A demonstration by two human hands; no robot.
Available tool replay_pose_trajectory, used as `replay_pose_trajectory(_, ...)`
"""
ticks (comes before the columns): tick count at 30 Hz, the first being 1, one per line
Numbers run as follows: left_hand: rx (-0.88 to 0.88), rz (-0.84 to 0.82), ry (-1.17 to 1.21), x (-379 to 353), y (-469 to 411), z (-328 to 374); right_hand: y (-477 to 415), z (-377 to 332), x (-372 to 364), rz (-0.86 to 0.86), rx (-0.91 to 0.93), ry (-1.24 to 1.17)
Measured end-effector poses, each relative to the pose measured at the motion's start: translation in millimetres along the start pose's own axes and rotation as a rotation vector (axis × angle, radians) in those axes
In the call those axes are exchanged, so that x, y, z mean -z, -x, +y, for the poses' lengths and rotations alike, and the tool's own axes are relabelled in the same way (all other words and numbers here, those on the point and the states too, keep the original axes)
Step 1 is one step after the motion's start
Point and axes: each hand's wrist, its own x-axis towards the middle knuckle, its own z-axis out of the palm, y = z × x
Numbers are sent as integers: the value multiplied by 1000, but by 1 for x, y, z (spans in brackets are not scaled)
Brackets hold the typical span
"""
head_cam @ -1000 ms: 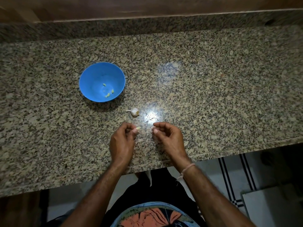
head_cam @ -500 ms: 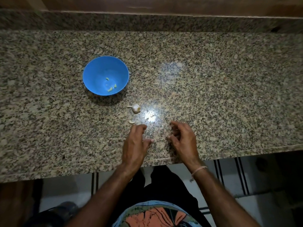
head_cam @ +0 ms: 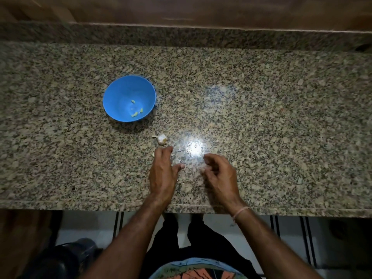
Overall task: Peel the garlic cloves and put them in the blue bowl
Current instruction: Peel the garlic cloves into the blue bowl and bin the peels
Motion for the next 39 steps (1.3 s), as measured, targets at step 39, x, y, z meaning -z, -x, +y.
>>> replay_pose_trajectory(39, 503, 332, 422, 9, 50, -19, -20, -12, -33, -230, 340, 310)
